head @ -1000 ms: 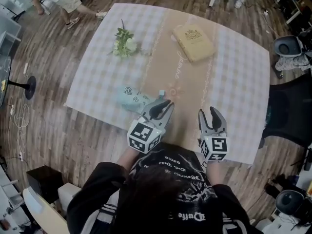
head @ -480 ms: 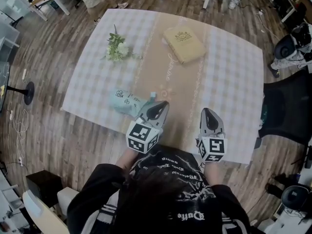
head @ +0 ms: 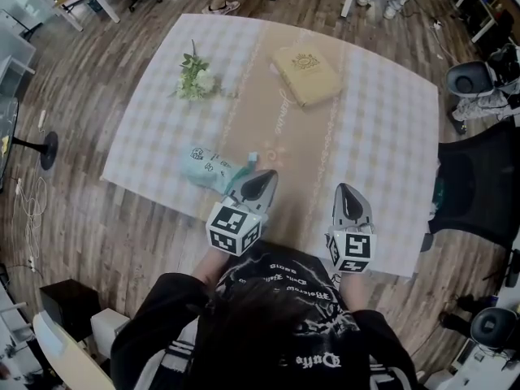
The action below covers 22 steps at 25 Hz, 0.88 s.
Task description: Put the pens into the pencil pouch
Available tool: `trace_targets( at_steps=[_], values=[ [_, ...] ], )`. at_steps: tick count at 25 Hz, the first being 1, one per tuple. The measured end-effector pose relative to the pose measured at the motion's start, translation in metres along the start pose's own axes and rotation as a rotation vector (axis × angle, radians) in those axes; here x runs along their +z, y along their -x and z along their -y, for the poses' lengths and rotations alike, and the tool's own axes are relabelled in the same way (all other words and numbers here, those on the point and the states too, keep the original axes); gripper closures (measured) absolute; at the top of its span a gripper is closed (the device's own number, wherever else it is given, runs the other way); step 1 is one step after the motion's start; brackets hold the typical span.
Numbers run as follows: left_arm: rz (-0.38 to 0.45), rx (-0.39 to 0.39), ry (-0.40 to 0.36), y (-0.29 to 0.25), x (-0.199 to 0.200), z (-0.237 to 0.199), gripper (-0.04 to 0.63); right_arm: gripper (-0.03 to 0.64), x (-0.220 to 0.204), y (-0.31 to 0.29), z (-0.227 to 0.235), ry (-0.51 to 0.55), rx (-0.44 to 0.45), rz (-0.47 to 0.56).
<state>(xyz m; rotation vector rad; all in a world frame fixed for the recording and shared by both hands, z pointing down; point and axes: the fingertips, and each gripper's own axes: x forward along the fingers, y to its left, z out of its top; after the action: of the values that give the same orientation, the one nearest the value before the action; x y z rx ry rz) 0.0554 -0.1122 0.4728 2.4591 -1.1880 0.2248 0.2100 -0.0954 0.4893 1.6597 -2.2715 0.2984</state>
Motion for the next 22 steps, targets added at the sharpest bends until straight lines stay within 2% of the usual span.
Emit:
trace_targets(
  at_steps=[10, 22],
  values=[
    [0.004, -0.009, -0.028, 0.0012, 0.0006, 0.0069, 0.575, 0.609, 0.0038, 0.0043, 0.0023, 0.007, -0.002, 0.022],
    [-0.005, 0.012, -0.011, -0.0026, 0.0025, -0.002, 0.575, 0.609, 0.0054, -0.0004, -0.0058, 0.006, 0.027, 0.028]
  ],
)
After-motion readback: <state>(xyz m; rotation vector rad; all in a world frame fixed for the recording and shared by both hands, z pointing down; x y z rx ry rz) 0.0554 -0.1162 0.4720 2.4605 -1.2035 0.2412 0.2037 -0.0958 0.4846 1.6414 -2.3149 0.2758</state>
